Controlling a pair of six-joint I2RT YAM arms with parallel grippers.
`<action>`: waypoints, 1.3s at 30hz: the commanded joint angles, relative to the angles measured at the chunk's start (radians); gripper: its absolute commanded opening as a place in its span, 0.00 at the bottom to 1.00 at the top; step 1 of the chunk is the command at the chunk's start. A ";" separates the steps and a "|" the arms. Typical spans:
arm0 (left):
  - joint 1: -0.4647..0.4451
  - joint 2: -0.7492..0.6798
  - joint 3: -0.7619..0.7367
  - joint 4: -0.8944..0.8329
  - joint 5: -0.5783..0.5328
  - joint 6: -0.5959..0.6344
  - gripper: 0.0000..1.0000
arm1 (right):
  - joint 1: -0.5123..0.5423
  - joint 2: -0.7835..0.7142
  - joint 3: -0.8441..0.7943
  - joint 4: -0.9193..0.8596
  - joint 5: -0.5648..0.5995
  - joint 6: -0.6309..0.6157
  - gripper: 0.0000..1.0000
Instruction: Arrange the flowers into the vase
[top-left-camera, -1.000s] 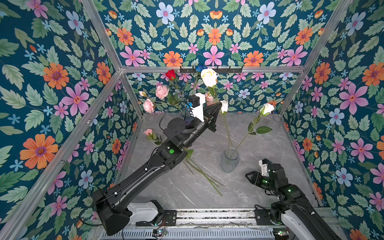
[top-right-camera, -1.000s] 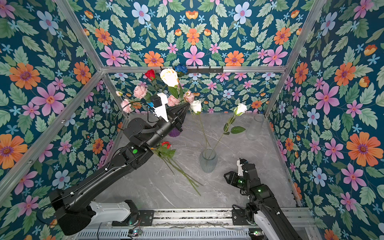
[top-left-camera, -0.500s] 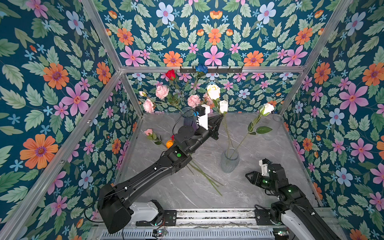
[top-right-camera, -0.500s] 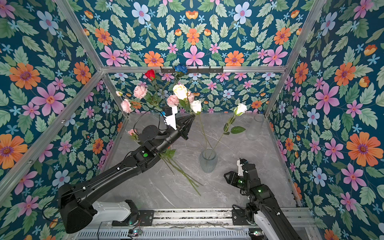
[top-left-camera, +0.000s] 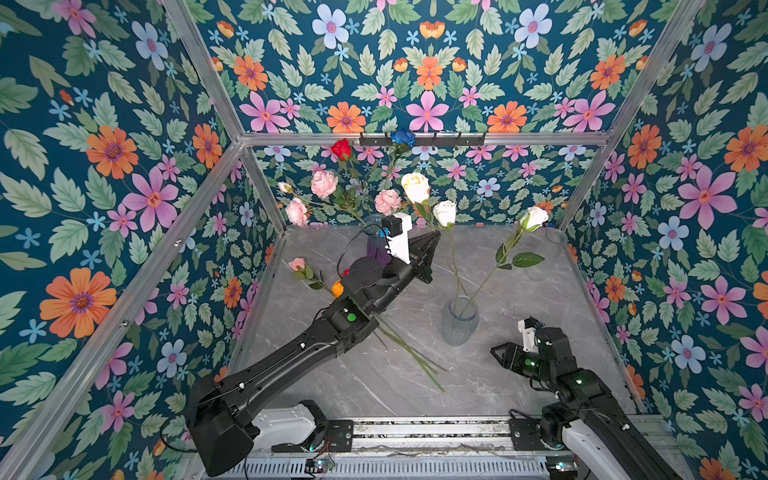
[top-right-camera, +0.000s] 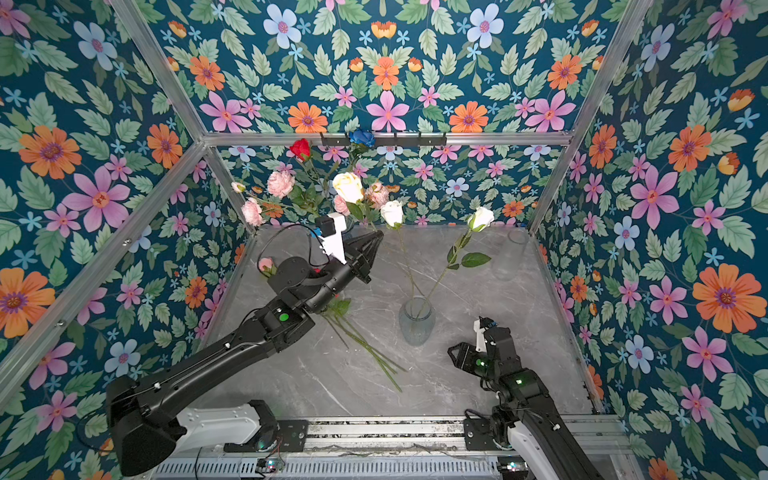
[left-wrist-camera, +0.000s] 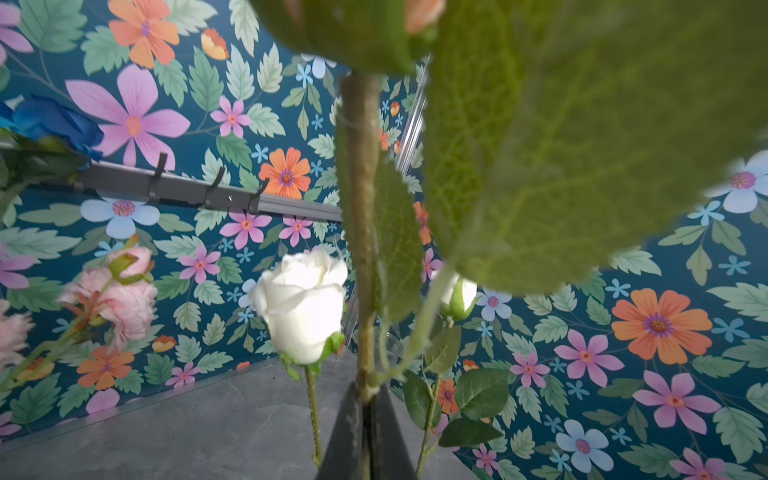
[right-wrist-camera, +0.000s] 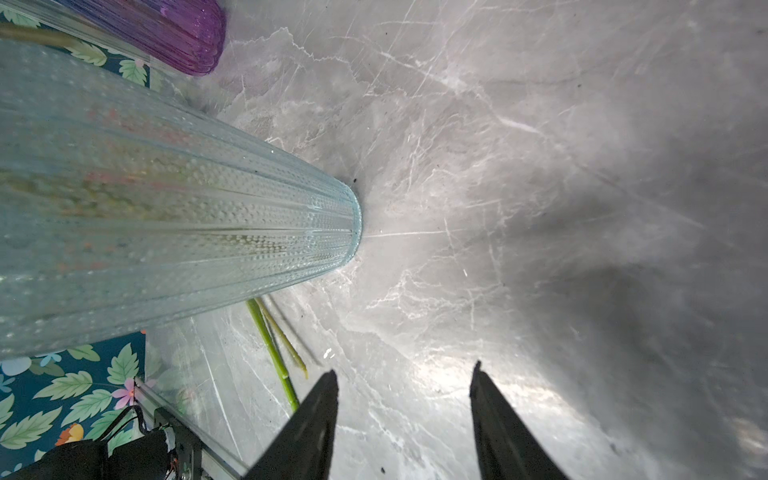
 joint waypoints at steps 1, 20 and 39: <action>-0.001 -0.036 0.039 -0.036 -0.029 0.064 0.00 | 0.001 0.002 -0.004 0.017 -0.003 -0.007 0.53; -0.001 -0.214 0.014 -0.148 -0.048 0.050 0.00 | 0.001 0.016 0.000 0.022 -0.003 -0.007 0.53; -0.002 -0.118 -0.061 -0.044 0.016 -0.064 0.00 | 0.003 0.006 -0.001 0.017 0.001 -0.006 0.53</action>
